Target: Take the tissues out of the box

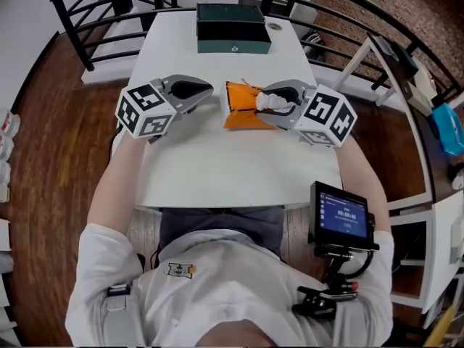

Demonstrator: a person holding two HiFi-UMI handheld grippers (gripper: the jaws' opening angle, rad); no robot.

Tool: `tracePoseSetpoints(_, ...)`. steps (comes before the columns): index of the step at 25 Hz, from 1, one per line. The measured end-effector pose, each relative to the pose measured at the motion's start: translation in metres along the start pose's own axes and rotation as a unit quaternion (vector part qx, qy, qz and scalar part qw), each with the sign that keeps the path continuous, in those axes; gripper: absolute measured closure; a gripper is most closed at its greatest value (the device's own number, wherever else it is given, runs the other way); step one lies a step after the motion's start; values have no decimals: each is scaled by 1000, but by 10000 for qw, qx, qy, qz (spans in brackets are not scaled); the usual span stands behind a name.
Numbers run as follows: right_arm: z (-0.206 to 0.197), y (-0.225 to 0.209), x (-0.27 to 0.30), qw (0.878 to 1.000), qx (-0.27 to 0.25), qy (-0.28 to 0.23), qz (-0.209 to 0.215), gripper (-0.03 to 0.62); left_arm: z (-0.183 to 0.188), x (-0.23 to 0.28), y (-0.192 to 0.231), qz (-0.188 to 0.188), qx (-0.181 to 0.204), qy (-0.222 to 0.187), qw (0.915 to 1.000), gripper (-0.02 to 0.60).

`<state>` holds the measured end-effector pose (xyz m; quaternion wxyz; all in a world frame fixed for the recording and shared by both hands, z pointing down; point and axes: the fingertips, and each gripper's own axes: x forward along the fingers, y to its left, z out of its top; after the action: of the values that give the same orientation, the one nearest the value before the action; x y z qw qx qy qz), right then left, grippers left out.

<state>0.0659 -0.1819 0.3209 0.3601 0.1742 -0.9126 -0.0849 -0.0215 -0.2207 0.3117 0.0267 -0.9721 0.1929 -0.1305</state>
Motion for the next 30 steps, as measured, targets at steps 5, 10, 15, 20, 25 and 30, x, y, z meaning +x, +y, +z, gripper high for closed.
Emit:
tracePoseSetpoints(5, -10, 4, 12, 10000, 60, -77, -11, 395, -9, -3, 1, 1, -99, -17, 9999, 583)
tracePoseSetpoints(10, -13, -6, 14, 9983, 103, -577, -18, 335, -28, 11, 11, -122, -162, -68, 9998, 583)
tracePoseSetpoints(15, 20, -6, -29, 9836, 294, -1779, -82, 349, -17, 2, -3, -210, -104, -45, 9997, 583)
tracePoseSetpoints(20, 9, -9, -52, 9768, 455, -2057, -392, 384, -14, -2, -16, -401, -106, -25, 9991, 583)
tracePoseSetpoints(25, -14, -7, -77, 9736, 774, -2065, -583, 444, -18, -6, -18, -622, -92, -23, 9980, 583)
tracePoseSetpoints(30, -50, 10, -91, 9633, 1397, -2210, -613, 471, -21, -4, -23, -960, -189, -46, 9952, 583)
